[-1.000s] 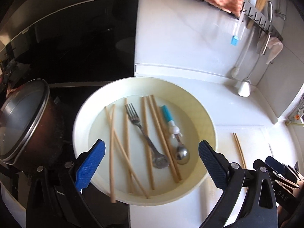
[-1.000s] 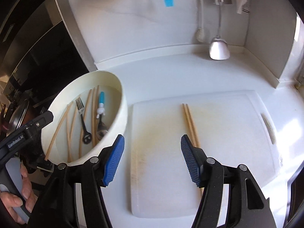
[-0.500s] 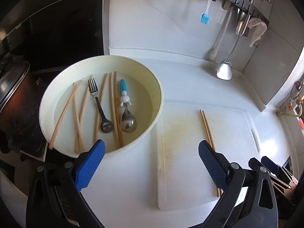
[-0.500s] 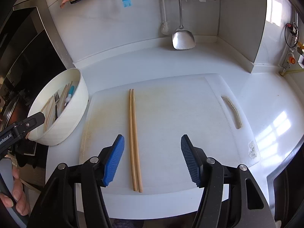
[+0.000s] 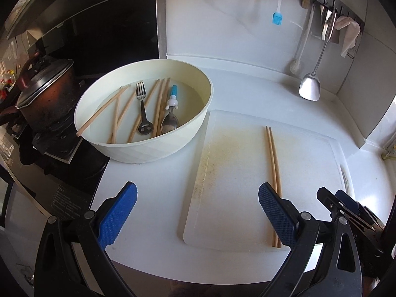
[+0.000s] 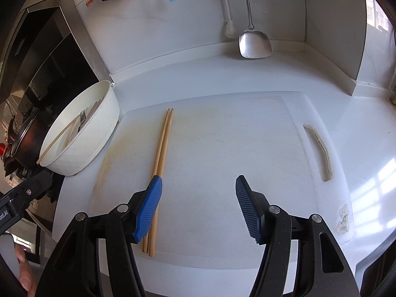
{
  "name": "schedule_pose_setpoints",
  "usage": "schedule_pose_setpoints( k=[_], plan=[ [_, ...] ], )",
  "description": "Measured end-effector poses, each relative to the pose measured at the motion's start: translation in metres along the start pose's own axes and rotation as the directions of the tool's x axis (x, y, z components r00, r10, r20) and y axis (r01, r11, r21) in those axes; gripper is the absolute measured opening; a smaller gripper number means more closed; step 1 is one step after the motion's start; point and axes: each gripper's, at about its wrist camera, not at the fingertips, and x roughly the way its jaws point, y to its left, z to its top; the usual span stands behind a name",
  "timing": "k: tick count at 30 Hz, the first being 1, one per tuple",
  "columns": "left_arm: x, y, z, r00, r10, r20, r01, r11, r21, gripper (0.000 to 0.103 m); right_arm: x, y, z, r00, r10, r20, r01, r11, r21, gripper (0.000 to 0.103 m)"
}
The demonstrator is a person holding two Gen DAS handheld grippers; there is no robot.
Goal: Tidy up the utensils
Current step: 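Move both open tools back over the last two chopsticks on the board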
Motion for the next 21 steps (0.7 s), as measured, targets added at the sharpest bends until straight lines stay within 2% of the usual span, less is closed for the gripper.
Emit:
schedule_pose_setpoints(
  k=[5, 10, 21],
  plan=[
    [0.015, -0.002, 0.000, 1.000, 0.010, 0.015, -0.011, 1.000, 0.024, 0.097, 0.017, 0.008, 0.003, 1.000, -0.009, 0.004, 0.009, 1.000, 0.004, 0.059],
    [0.028, 0.008, 0.000, 1.000, 0.006, 0.023, -0.005, 1.000, -0.008, 0.097, 0.037, 0.018, 0.000, 1.000, -0.029, -0.009, 0.028, 0.999, -0.028, 0.059],
    [0.040, 0.018, 0.006, 1.000, 0.004, 0.019, -0.004, 1.000, -0.023, 0.097, 0.053, 0.034, -0.004, 0.999, -0.046, -0.014, 0.045, 0.996, -0.074, 0.059]
  ],
)
